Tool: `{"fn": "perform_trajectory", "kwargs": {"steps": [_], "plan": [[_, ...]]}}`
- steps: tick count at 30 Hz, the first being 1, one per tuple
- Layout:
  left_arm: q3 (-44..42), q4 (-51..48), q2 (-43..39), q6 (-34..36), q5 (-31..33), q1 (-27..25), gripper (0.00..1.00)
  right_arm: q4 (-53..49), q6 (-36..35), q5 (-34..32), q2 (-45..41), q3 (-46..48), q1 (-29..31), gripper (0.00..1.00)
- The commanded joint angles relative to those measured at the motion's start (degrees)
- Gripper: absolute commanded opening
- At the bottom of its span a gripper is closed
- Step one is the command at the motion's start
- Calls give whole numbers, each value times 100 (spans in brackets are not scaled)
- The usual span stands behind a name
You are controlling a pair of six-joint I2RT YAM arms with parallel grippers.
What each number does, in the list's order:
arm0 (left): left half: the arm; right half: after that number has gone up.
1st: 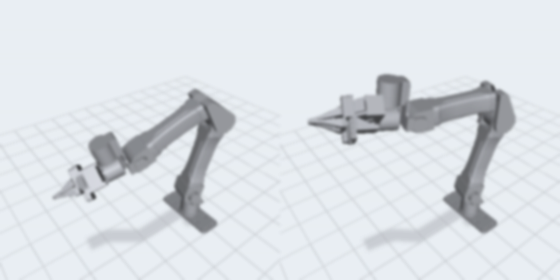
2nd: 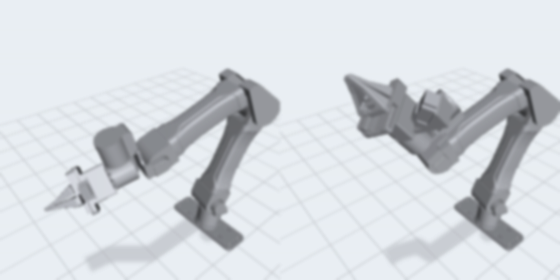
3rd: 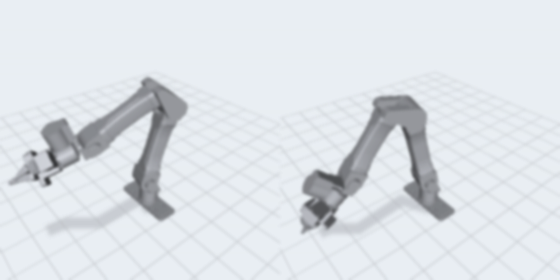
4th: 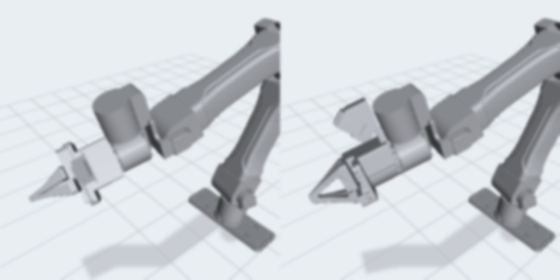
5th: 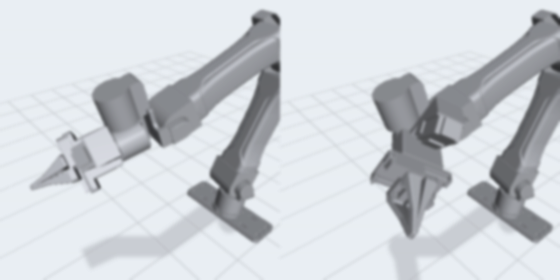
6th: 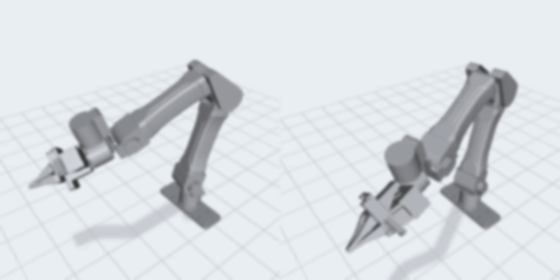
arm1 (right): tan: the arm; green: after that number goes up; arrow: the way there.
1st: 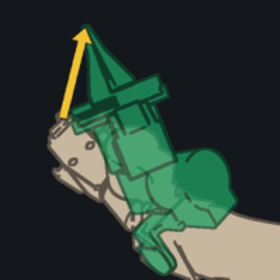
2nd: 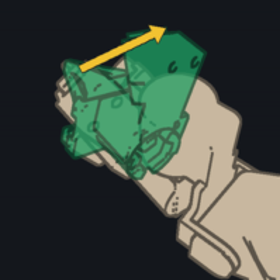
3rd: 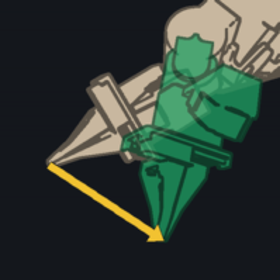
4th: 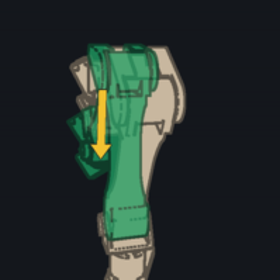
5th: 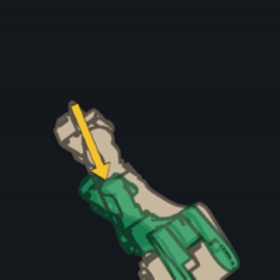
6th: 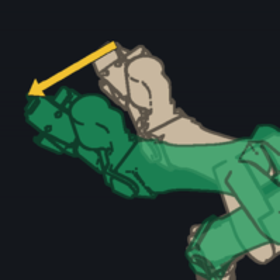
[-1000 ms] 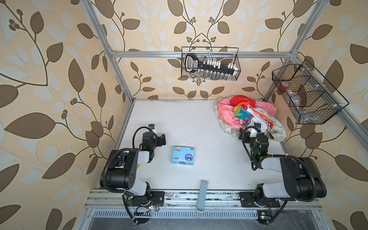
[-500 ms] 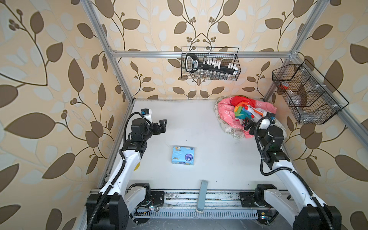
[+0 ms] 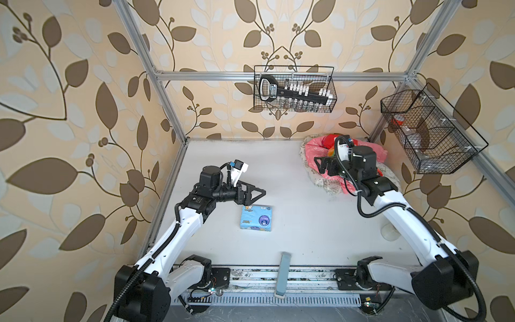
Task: Pick out a specific cloth from the pile
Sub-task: 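Reach the right gripper into the cloth pile while the left gripper rises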
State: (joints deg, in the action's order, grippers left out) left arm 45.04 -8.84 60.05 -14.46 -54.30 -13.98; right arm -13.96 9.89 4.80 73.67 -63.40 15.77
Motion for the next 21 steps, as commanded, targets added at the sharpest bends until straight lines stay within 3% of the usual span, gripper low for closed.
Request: {"fn": "perform_trajectory", "kwargs": {"steps": [1, 12, 21], "plan": [[100, -42, -134, 124, -179, -78, 99, -710, -188, -550, 690, -485, 230, 99], [190, -39, -160, 101, -271, -136, 99, -2146, -122, -1716, 3172, -3021, 382, 92], [172, -65, -336, 86, -153, -210, 99, -2542, -397, -2217, 4119, -3716, 383, 97]]}}
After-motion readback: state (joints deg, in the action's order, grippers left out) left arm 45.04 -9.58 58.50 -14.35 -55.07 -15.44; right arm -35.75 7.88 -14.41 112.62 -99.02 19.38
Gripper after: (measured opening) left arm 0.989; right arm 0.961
